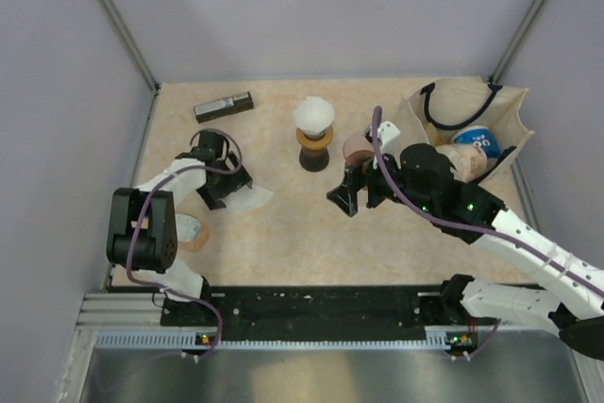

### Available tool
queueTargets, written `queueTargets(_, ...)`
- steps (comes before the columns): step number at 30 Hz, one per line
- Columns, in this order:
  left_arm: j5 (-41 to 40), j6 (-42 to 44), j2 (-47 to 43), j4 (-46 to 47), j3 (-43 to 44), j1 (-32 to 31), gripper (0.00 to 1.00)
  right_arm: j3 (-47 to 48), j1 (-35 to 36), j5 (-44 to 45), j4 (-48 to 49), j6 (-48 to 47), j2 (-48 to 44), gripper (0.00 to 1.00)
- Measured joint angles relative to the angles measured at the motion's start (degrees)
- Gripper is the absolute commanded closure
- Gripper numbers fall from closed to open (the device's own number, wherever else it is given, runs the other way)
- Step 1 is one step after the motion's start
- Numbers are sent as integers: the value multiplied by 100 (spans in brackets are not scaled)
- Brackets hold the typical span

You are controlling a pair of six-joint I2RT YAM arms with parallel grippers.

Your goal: Place the coffee filter in the dripper

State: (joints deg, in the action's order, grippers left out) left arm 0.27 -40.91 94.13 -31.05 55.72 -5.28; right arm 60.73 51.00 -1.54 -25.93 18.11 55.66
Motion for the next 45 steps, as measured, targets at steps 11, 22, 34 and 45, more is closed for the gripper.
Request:
queueTargets(11, 695, -1152, -1349, 813, -1491, -1904, 1, -42, 175, -9, 127, -7, 570, 4)
queueTargets(22, 960, -2122, -3143, 756, -2846, -2428, 1, -66, 1816, 1176, -2, 354, 1652, 5)
queueTargets(34, 1003, -2675, -4050, 671, -3377, -2468, 1, -741, 2052, 2037, 439, 2262, 2922, 11)
queueTargets(45, 1147, -2999, -4330, 938, -3628, -2479, 1, -780, 2050, 2444, 1163, 2752, 3939, 13)
